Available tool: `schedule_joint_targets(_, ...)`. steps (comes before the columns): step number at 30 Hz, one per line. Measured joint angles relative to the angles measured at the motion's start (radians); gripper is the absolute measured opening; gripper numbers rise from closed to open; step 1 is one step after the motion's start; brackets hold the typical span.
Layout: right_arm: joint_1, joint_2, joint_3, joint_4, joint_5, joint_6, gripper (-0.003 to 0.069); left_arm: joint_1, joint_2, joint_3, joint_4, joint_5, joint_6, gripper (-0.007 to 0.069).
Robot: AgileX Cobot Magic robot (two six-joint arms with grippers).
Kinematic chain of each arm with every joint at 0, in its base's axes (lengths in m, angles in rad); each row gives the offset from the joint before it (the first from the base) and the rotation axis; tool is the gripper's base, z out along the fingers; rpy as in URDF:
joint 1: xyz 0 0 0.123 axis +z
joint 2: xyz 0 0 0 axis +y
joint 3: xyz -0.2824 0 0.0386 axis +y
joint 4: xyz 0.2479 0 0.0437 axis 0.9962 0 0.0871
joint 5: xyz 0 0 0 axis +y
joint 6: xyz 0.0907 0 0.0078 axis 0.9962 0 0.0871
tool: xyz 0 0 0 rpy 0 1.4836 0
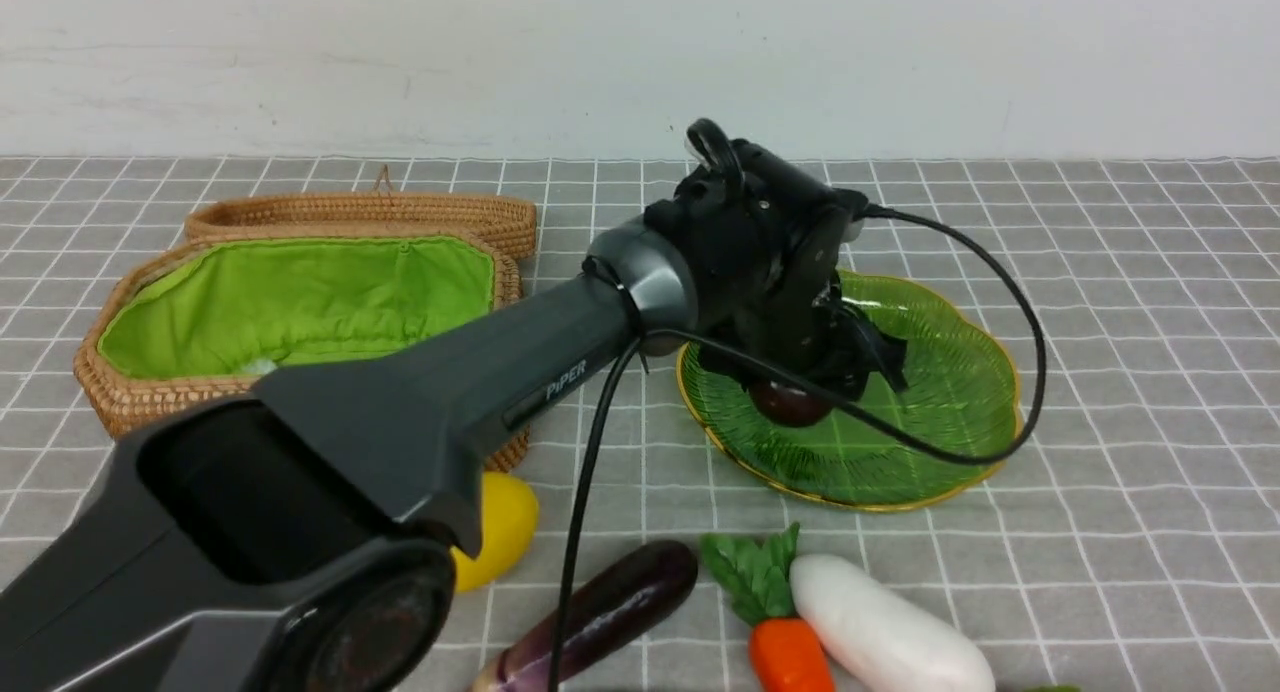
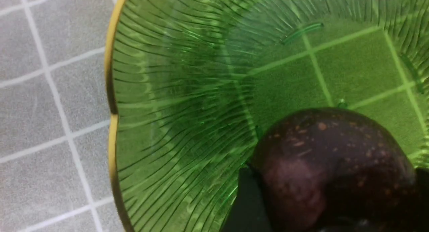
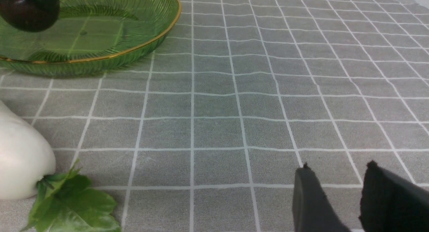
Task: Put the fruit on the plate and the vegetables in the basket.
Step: Grab a mangosteen with your left arm and put it on the plate on the right, then grab a lemon with your left arm and place it on the plate on the right
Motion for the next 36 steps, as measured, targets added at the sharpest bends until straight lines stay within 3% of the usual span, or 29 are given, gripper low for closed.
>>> schedule_joint_targets(7, 0.000, 0.000, 0.000, 0.000, 0.000, 0.000, 0.0240, 0.007, -0.032, -0.002, -0.045, 0.052, 0.044, 0.0627)
schedule_joint_targets(16, 0.000, 0.000, 0.000, 0.000, 0.000, 0.000, 0.0240, 0.069, -0.239, 0.029, -0.066, 0.296, 0.173, 0.0601)
schedule_joint_targets(24, 0.000, 0.000, 0.000, 0.000, 0.000, 0.000, 0.0240, 0.105, -0.623, 0.420, -0.046, 0.291, 0.191, 0.0584)
schedule_joint_targets(27, 0.000, 0.000, 0.000, 0.000, 0.000, 0.000, 0.0240, 0.105, -0.715, 0.609, -0.033, 0.274, 0.268, 0.0583)
schedule_joint_targets(30, 0.000, 0.000, 0.000, 0.000, 0.000, 0.000, 0.0240, 0.105, -0.736, 0.802, -0.008, 0.229, 0.420, 0.0584)
schedule_joint_targets(36, 0.000, 0.000, 0.000, 0.000, 0.000, 0.000, 0.0240, 0.105, -0.714, 1.003, 0.112, 0.029, 0.503, 0.0584)
